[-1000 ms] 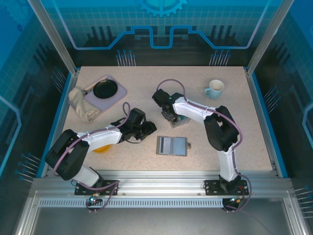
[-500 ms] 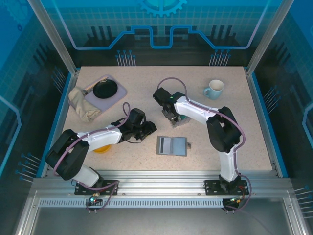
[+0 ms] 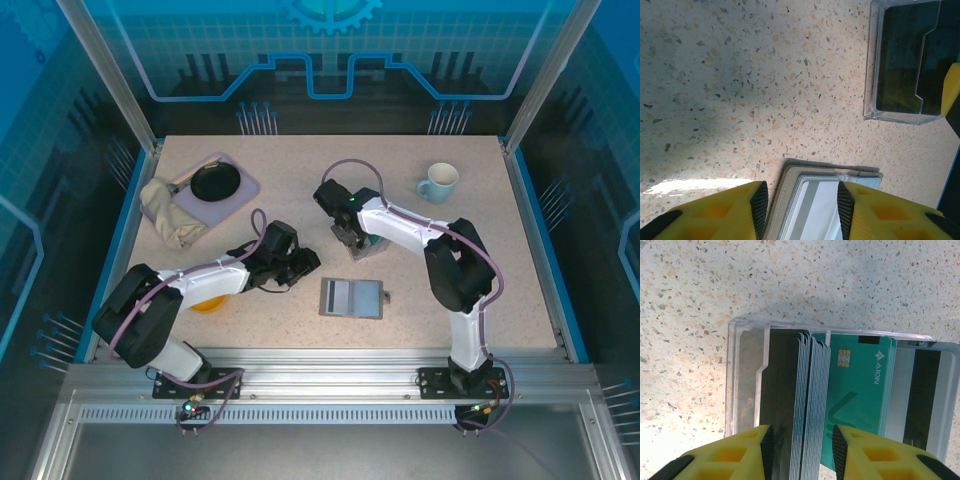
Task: Put the credit cards into the card holder
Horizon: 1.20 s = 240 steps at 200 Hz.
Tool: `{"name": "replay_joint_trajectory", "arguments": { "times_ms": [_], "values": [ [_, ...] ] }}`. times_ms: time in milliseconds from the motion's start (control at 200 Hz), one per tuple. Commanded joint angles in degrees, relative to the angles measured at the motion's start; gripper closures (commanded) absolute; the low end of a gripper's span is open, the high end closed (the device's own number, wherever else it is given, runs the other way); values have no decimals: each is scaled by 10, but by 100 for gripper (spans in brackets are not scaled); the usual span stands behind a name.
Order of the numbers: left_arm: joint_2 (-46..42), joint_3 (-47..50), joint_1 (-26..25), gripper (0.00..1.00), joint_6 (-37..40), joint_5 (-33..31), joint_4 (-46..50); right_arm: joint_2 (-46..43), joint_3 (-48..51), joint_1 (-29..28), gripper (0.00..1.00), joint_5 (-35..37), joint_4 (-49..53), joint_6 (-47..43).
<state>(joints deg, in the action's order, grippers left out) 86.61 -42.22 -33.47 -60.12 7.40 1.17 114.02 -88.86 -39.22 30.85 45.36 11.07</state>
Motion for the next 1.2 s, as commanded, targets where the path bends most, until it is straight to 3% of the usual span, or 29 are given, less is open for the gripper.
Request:
{"name": "replay_joint_trajectory", "arguments": {
  "times_ms": [0, 360, 1195],
  "values": [
    [0, 3, 5, 56, -8, 14, 3, 19, -3, 8, 61, -5, -5, 2],
    [0, 2, 4, 56, -9, 14, 5, 49, -7, 8, 61, 20, -7, -2],
    [5, -2, 5, 56, -8, 18, 2, 3, 11, 10, 68, 52, -13, -8]
  ]
}}
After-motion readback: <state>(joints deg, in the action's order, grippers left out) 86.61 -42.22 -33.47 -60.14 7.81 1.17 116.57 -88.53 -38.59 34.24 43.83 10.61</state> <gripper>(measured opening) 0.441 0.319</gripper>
